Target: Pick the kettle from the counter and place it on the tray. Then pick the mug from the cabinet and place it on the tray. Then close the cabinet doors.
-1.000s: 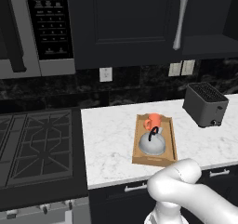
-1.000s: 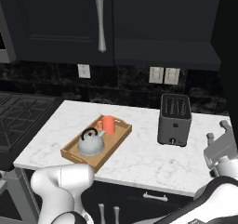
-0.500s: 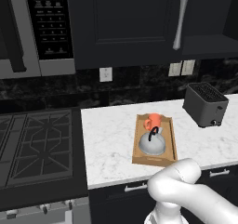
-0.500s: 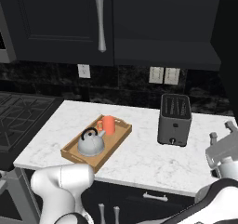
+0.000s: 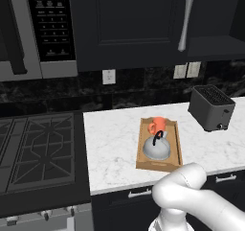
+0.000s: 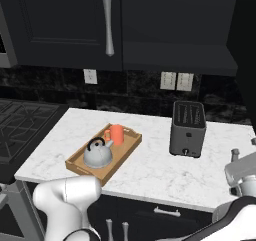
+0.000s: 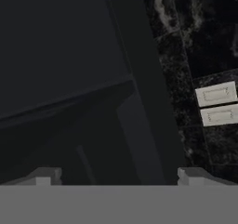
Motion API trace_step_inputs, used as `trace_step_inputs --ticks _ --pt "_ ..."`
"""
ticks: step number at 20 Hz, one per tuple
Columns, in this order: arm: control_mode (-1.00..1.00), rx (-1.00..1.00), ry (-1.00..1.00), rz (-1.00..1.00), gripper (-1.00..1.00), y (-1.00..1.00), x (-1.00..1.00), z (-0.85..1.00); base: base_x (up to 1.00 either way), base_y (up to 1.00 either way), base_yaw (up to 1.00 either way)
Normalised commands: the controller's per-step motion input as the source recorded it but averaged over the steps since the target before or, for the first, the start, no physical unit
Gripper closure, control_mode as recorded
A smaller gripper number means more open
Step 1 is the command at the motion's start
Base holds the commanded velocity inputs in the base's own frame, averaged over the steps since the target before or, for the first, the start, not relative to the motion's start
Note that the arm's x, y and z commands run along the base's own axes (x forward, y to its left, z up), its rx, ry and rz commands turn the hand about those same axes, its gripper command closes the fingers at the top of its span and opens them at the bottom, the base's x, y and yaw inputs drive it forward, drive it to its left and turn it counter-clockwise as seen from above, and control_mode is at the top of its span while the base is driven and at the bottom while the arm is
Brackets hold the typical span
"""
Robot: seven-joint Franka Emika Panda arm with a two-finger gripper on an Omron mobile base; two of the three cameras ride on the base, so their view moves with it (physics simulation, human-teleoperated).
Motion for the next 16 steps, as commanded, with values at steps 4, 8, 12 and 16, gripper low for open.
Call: trace_step_inputs --ticks 4,8,12,16 --pt "-1.0 0.04 0.0 0.0 -1.0 -0.42 0.0 0.3 0.0 0.0 0.0" --pt "-1.0 0.0 -0.09 0.0 -1.0 -0.18 -0.12 0.65 0.0 0.0 0.0" --pt "-1.0 -0.09 -0.26 0.0 -1.0 0.02 -0.34 0.73 0.0 0.0 0.0" --pt "-1.0 -0.2 -0.24 0.0 -1.0 0.19 -0.28 0.58 0.0 0.0 0.0"
